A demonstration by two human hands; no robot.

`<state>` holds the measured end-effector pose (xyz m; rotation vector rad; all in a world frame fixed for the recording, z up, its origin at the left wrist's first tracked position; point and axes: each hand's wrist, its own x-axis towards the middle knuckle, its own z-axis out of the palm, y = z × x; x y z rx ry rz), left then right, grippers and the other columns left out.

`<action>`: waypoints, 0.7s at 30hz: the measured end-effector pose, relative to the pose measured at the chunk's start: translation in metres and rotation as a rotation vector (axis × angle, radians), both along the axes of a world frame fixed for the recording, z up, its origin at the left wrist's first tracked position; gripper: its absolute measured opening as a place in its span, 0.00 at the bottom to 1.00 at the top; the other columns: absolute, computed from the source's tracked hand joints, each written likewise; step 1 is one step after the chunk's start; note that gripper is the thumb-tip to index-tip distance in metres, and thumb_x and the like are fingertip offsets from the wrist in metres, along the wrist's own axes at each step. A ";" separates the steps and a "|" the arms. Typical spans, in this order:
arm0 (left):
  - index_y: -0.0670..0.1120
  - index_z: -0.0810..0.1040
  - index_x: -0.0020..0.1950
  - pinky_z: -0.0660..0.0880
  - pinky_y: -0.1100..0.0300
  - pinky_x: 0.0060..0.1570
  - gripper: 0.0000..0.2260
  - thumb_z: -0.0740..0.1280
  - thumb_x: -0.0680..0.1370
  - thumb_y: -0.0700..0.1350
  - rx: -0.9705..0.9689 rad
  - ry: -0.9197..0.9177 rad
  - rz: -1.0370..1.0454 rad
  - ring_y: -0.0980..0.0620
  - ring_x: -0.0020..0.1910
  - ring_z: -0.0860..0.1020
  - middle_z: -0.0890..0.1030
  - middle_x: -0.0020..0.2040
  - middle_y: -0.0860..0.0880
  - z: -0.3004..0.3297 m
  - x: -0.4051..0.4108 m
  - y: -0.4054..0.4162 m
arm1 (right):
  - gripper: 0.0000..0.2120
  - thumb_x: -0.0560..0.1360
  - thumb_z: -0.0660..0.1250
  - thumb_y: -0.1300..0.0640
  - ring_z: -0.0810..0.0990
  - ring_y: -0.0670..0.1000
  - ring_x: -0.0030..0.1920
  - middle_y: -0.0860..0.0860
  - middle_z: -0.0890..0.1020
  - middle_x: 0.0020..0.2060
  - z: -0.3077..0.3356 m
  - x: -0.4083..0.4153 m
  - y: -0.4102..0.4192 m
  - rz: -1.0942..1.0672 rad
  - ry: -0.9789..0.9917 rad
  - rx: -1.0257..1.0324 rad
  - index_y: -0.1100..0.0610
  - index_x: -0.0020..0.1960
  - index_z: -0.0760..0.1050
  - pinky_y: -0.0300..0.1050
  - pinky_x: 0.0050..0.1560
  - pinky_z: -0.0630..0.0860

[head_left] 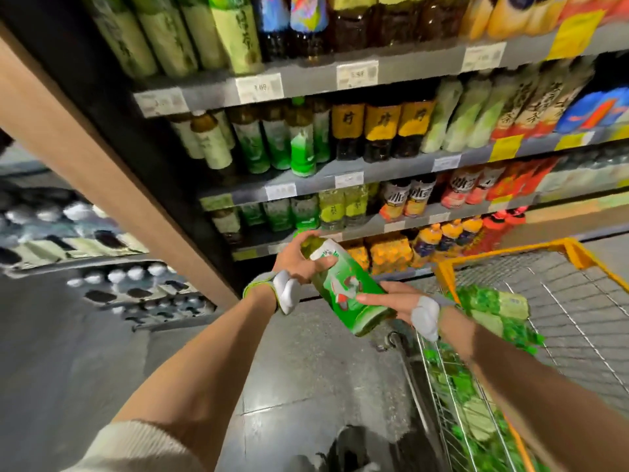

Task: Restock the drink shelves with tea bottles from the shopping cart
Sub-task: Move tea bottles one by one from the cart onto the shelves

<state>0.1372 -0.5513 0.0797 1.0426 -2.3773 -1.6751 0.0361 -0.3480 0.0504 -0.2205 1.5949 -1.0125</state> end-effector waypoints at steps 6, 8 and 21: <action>0.59 0.74 0.61 0.77 0.56 0.56 0.24 0.78 0.68 0.50 -0.039 -0.010 0.019 0.52 0.54 0.80 0.81 0.53 0.53 -0.027 0.002 -0.052 | 0.38 0.49 0.81 0.37 0.82 0.54 0.56 0.51 0.84 0.53 -0.049 -0.028 -0.069 0.282 0.083 0.069 0.51 0.55 0.80 0.53 0.65 0.73; 0.58 0.74 0.62 0.77 0.56 0.58 0.26 0.78 0.67 0.50 -0.051 -0.018 0.017 0.52 0.54 0.80 0.81 0.54 0.52 -0.044 0.002 -0.073 | 0.36 0.52 0.82 0.39 0.82 0.53 0.57 0.50 0.84 0.54 -0.069 -0.031 -0.094 0.303 0.064 0.072 0.51 0.57 0.79 0.53 0.65 0.73; 0.58 0.70 0.70 0.71 0.54 0.66 0.33 0.77 0.67 0.56 -0.312 0.020 0.057 0.52 0.62 0.76 0.78 0.63 0.52 -0.202 -0.023 -0.204 | 0.38 0.56 0.77 0.35 0.82 0.48 0.54 0.47 0.83 0.54 -0.215 -0.064 -0.246 0.402 0.443 -0.054 0.50 0.61 0.75 0.47 0.62 0.75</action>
